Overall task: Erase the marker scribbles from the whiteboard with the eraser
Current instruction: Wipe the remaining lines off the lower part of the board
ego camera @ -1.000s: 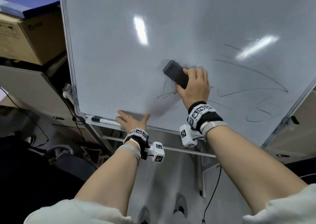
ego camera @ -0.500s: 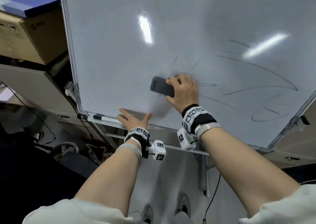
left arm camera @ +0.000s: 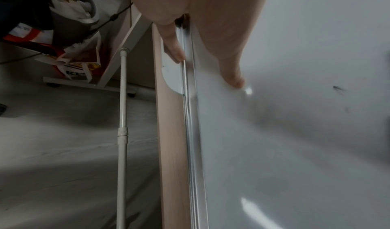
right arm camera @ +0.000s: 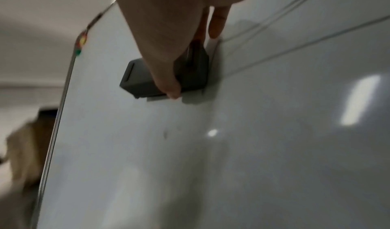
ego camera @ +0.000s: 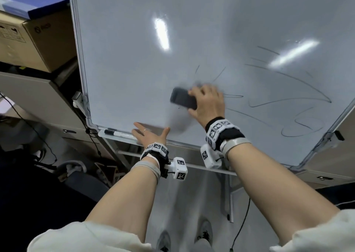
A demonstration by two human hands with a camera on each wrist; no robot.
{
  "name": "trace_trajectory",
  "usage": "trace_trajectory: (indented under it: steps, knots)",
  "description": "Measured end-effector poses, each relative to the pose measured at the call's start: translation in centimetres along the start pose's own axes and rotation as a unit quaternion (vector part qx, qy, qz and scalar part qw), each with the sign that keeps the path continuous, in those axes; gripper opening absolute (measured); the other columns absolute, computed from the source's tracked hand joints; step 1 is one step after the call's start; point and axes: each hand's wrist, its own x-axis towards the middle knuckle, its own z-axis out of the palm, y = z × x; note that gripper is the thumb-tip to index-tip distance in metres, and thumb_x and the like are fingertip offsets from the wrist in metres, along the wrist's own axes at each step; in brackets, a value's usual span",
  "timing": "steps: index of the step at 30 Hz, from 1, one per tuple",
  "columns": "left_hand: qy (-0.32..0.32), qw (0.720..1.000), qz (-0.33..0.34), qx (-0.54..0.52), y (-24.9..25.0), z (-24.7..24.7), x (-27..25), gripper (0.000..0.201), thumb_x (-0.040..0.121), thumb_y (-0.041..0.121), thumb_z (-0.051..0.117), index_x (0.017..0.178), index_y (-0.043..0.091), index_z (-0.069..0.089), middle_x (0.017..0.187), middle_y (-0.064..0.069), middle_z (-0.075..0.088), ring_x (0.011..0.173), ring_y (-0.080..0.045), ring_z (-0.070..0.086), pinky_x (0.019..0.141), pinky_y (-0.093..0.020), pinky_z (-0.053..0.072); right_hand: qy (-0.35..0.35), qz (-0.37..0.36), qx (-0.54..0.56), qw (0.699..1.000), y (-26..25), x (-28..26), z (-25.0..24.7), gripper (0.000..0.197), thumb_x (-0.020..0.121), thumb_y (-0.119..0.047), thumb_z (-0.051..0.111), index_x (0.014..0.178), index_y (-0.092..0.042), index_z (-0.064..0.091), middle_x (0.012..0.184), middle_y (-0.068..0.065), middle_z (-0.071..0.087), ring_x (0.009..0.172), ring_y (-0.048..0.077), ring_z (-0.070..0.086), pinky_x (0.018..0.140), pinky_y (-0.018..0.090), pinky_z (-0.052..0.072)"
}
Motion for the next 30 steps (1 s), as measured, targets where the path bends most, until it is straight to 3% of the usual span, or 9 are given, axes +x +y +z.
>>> trace_trajectory:
  steps: [4, 6, 10, 13, 19, 21, 26, 28, 30]
  knots:
    - [0.006, 1.000, -0.012, 0.012, -0.1, 0.3, 0.6, 0.132, 0.068, 0.052, 0.080, 0.155, 0.013, -0.011, 0.159, -0.012, -0.001, 0.144, -0.030, 0.025, 0.116, -0.037, 0.029, 0.098, 0.115, 0.041, 0.988, 0.8, 3.7, -2.5, 0.051, 0.062, -0.039, 0.078, 0.108, -0.031, 0.056, 0.107, 0.003, 0.054, 0.104, 0.029, 0.050, 0.087, 0.043, 0.043]
    - [0.003, 1.000, -0.013, 0.014, -0.2, 0.2, 0.8, 0.132, 0.068, 0.052, 0.081, 0.155, 0.013, -0.011, 0.159, -0.013, -0.001, 0.145, -0.029, 0.024, 0.116, -0.039, 0.028, 0.089, 0.094, 0.027, 0.991, 0.4, 3.1, -1.9, 0.052, 0.061, -0.037, 0.080, 0.107, -0.030, 0.057, 0.106, 0.005, 0.054, 0.102, 0.030, 0.050, 0.086, 0.043, 0.043]
    - [0.007, 1.000, 0.002, 0.013, -0.6, 0.3, 1.0, 0.129, 0.070, 0.048, 0.081, 0.155, 0.011, -0.009, 0.158, -0.016, 0.001, 0.145, -0.030, 0.022, 0.117, -0.038, 0.025, -0.044, -0.047, -0.009, 0.998, -0.8, -2.1, 2.4, 0.060, 0.052, -0.031, 0.091, 0.104, -0.029, 0.060, 0.106, 0.007, 0.055, 0.097, 0.032, 0.052, 0.081, 0.043, 0.041]
    - [0.009, 1.000, 0.006, 0.013, -0.5, 0.3, 1.0, 0.128, 0.071, 0.047, 0.081, 0.155, 0.010, -0.009, 0.158, -0.016, 0.002, 0.144, -0.028, 0.024, 0.117, -0.035, 0.025, -0.094, -0.082, -0.050, 0.991, -1.1, -1.9, 2.4, 0.059, 0.055, -0.034, 0.090, 0.106, -0.031, 0.060, 0.110, 0.006, 0.056, 0.101, 0.032, 0.051, 0.085, 0.044, 0.040]
    - [-0.003, 1.000, -0.002, 0.025, 0.0, 0.2, 0.6, 0.130, 0.070, 0.049, 0.080, 0.154, 0.010, -0.011, 0.158, -0.015, 0.004, 0.143, -0.029, 0.026, 0.116, -0.036, 0.027, 0.086, 0.027, -0.001, 0.996, -0.5, 4.1, -2.7, 0.054, 0.062, -0.031, 0.084, 0.110, -0.031, 0.059, 0.110, 0.004, 0.057, 0.103, 0.029, 0.050, 0.085, 0.038, 0.035]
    - [0.001, 0.999, -0.002, 0.039, 0.0, 0.2, 0.7, 0.135, 0.067, 0.054, 0.080, 0.154, 0.008, -0.011, 0.155, -0.015, 0.007, 0.141, -0.029, 0.029, 0.115, -0.038, 0.030, 0.069, 0.017, -0.003, 0.997, -0.7, 3.0, -1.8, 0.055, 0.061, -0.029, 0.085, 0.110, -0.030, 0.059, 0.109, 0.005, 0.056, 0.102, 0.029, 0.050, 0.084, 0.039, 0.037]
    - [-0.016, 0.995, -0.026, 0.094, 0.8, 0.0, 0.6, 0.147, 0.056, 0.078, 0.071, 0.152, 0.009, -0.017, 0.157, -0.018, 0.001, 0.140, -0.036, 0.031, 0.110, -0.050, 0.034, -0.095, -0.068, -0.065, 0.991, -0.3, -2.8, 2.5, 0.060, 0.056, -0.027, 0.088, 0.108, -0.031, 0.057, 0.113, 0.006, 0.053, 0.103, 0.032, 0.049, 0.084, 0.043, 0.038]
    - [-0.025, 0.995, -0.029, 0.095, 1.4, -0.2, 0.2, 0.147, 0.056, 0.078, 0.070, 0.152, 0.009, -0.017, 0.158, -0.018, -0.001, 0.143, -0.037, 0.026, 0.112, -0.052, 0.031, -0.078, -0.056, -0.060, 0.994, -0.1, -1.5, 1.2, 0.060, 0.055, -0.032, 0.089, 0.106, -0.032, 0.058, 0.111, 0.004, 0.054, 0.102, 0.031, 0.050, 0.084, 0.043, 0.038]
    - [-0.027, 0.995, -0.035, 0.095, 1.9, -0.3, -0.3, 0.145, 0.060, 0.075, 0.072, 0.152, 0.008, -0.017, 0.159, -0.018, -0.004, 0.146, -0.035, 0.018, 0.115, -0.052, 0.024, -0.001, -0.007, -0.033, 0.999, 0.3, 1.5, -1.6, 0.057, 0.058, -0.035, 0.087, 0.108, -0.031, 0.060, 0.109, 0.004, 0.056, 0.101, 0.030, 0.050, 0.084, 0.042, 0.037]
